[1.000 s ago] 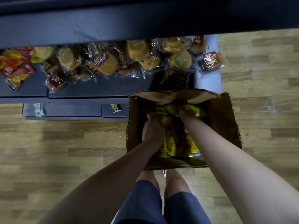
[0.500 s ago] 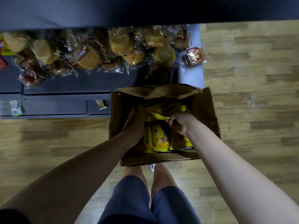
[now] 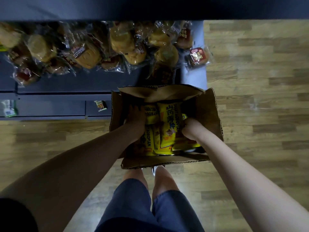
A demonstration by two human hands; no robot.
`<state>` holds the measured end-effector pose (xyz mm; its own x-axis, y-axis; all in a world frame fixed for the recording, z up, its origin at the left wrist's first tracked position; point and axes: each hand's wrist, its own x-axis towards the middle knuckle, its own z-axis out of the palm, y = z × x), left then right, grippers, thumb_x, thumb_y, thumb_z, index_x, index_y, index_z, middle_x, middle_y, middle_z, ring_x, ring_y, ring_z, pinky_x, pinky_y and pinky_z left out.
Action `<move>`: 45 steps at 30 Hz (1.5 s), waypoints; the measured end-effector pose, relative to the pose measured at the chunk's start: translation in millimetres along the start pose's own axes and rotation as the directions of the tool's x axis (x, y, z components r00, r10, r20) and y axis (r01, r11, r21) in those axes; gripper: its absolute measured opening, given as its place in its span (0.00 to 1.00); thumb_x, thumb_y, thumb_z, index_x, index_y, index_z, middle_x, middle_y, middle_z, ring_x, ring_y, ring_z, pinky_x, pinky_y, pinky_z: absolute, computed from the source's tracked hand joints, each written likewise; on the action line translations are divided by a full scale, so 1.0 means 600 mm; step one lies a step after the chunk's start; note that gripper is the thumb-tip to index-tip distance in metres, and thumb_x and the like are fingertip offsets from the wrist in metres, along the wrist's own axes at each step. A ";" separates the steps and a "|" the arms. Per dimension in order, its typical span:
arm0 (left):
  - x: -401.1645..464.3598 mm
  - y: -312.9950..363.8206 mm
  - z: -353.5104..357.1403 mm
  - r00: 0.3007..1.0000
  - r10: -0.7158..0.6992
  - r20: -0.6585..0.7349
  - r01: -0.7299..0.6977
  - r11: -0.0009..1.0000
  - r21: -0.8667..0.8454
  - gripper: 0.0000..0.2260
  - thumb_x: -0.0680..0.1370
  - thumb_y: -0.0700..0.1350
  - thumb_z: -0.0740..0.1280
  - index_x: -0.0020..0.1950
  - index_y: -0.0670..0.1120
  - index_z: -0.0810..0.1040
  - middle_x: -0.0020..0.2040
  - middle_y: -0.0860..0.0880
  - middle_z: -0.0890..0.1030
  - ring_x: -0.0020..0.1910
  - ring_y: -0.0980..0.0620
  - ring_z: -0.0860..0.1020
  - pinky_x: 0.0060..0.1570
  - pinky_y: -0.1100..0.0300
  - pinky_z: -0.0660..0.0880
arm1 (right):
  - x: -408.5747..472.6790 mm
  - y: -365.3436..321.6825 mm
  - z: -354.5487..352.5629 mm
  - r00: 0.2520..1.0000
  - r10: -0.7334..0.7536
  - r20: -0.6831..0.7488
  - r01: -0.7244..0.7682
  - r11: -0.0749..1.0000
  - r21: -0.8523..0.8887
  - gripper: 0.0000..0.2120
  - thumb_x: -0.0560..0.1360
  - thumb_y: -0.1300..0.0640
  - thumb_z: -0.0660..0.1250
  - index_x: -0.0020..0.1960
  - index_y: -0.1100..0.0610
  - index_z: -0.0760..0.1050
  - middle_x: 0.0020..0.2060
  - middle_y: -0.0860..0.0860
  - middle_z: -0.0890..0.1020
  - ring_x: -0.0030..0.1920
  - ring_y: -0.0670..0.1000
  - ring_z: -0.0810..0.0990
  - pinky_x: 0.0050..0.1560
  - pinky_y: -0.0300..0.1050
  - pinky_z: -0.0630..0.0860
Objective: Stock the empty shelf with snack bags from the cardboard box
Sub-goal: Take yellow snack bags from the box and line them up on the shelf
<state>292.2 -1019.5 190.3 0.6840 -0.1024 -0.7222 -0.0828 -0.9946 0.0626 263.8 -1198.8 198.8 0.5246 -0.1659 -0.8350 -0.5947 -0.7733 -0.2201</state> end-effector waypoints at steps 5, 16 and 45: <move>0.017 -0.011 0.003 0.997 0.071 0.012 -0.072 0.988 0.140 0.32 0.77 0.46 0.65 0.75 0.38 0.53 0.73 0.38 0.56 0.72 0.38 0.53 0.70 0.45 0.58 | 0.000 -0.003 0.012 0.994 -0.087 -0.065 0.078 0.990 -0.121 0.17 0.77 0.64 0.58 0.66 0.61 0.68 0.57 0.61 0.77 0.58 0.62 0.76 0.54 0.51 0.74; -0.019 0.007 0.035 0.990 0.069 0.120 -0.060 0.995 -0.077 0.40 0.74 0.63 0.63 0.77 0.46 0.48 0.74 0.41 0.59 0.72 0.40 0.60 0.68 0.47 0.64 | -0.005 -0.022 0.035 0.935 -0.336 -0.115 0.293 0.913 -0.283 0.40 0.76 0.62 0.62 0.77 0.49 0.39 0.76 0.57 0.44 0.75 0.60 0.46 0.70 0.52 0.61; 0.039 0.022 0.031 0.891 0.436 0.127 -0.453 0.867 0.205 0.27 0.77 0.53 0.62 0.74 0.48 0.59 0.76 0.45 0.52 0.74 0.38 0.50 0.69 0.41 0.57 | 0.069 -0.039 0.062 0.897 -0.396 -0.199 0.213 0.779 -0.590 0.25 0.76 0.49 0.59 0.70 0.56 0.61 0.68 0.59 0.63 0.68 0.62 0.61 0.58 0.55 0.68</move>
<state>293.6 -1034.9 161.5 0.4815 -0.5226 -0.7036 -0.5307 -0.8127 0.2405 276.6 -1165.0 150.5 0.8268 0.0359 -0.5613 0.0079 -0.9986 -0.0523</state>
